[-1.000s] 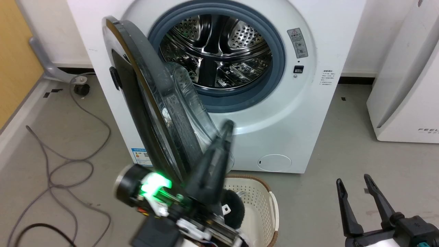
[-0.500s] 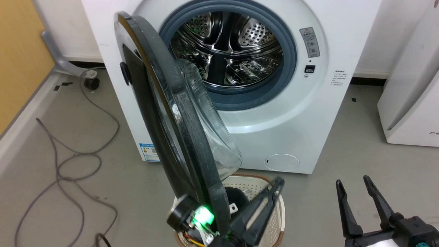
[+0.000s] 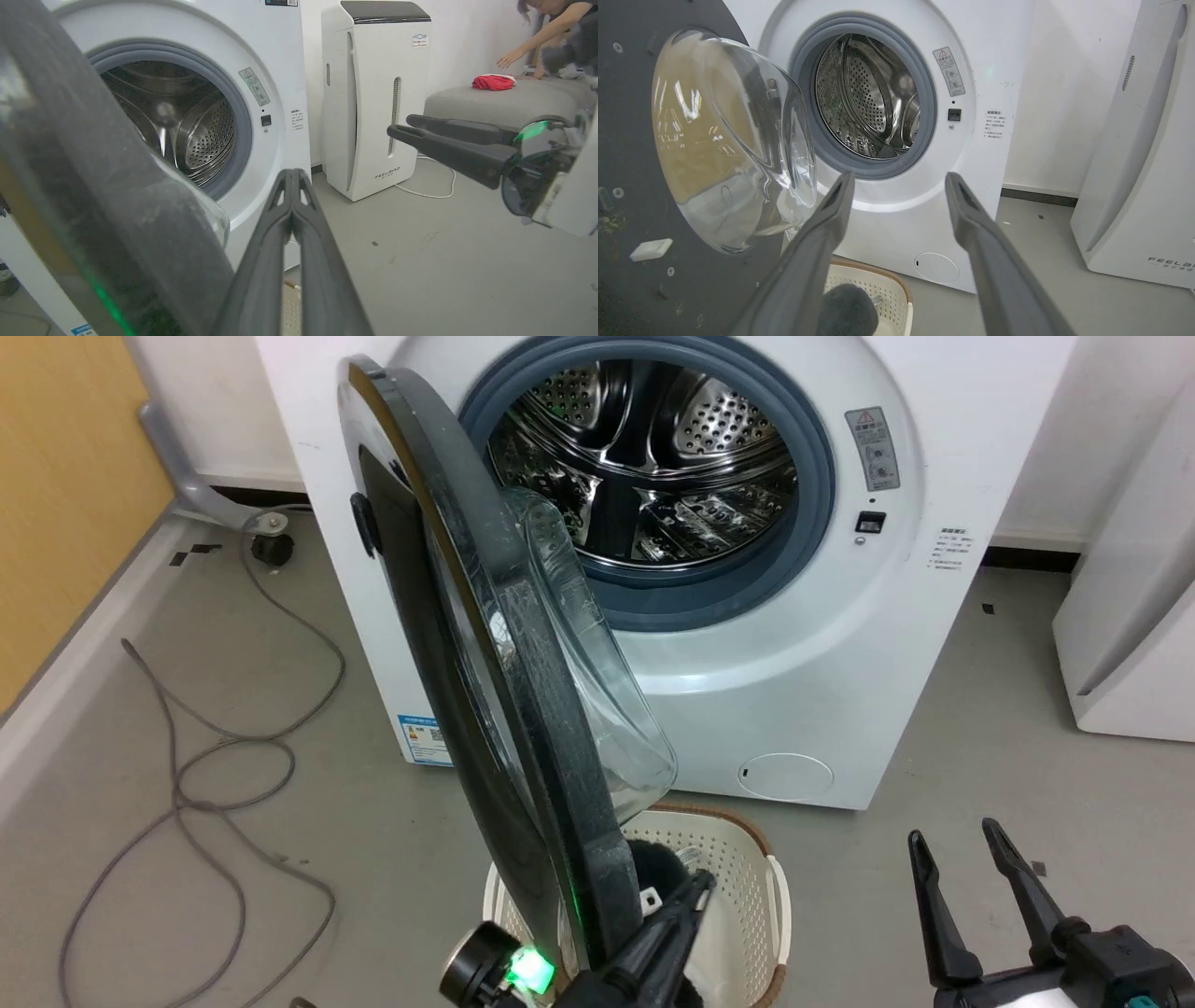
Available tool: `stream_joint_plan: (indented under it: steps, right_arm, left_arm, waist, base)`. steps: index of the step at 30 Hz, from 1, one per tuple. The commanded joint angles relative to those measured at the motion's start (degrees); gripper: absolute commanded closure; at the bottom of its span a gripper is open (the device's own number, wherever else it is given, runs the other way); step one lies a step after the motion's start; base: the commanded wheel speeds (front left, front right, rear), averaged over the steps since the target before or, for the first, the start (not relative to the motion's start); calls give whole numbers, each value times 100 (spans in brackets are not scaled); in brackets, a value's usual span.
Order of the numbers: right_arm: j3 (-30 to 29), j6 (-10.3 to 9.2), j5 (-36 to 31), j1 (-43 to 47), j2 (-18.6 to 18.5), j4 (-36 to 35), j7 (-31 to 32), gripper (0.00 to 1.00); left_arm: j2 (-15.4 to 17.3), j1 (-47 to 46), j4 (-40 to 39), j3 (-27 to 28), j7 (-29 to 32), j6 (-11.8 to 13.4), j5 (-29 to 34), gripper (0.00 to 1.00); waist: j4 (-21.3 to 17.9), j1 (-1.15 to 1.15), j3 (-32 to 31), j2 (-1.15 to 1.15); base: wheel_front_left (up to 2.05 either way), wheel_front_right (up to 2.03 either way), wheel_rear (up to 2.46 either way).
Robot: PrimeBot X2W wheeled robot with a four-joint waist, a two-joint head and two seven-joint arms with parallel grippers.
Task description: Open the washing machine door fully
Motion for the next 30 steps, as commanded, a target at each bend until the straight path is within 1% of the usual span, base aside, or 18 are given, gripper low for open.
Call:
stream_joint_plan:
  steps: [1, 6, 12, 13, 18, 19, 24, 30]
  right_arm:
    - [8, 5, -4, 7, 26, 21, -26, 0]
    - [4, 5, 7, -1, 26, 38, -26, 0]
    - [25, 5, 35, 13, 26, 66, -26, 0]
    - [25, 5, 35, 13, 26, 66, -26, 0]
    - [57, 5, 62, 19, 26, 73, -26, 0]
    - [67, 5, 90, 16, 26, 78, -26, 0]
    - [76, 5, 107, 13, 26, 69, -26, 0]
    - [72, 5, 131, 26, 26, 43, -26, 0]
  left_arm:
    - [1, -30, 134, 67, -25, 64, -39, 100]
    - [15, -80, 350, 175, -25, 104, -70, 100]
    - [39, -93, 389, 190, -25, 68, -80, 100]
    - [39, -93, 389, 190, -25, 68, -80, 100]
    - [44, -13, 395, 178, -25, 71, -97, 100]
    - [53, 45, 383, 200, -25, 96, -110, 100]
    - [91, 147, 296, 273, -25, 164, -122, 100]
    - [185, 289, 133, 499, -25, 321, -163, 100]
  waist:
    - [35, 0, -2, 0]
    - [178, 0, -5, 0]
    - [490, 0, -29, 0]
    - [490, 0, -29, 0]
    - [833, 0, -46, 0]
    - [1060, 0, -50, 0]
    - [1431, 0, -35, 0]
    - [1826, 0, -7, 0]
  base:
    - [0, 0, 0]
    - [0, 0, 0]
    - [0, 0, 0]
    - [0, 0, 0]
    - [0, 0, 0]
    - [0, 0, 0]
    - [0, 0, 0]
    - [0, 0, 0]
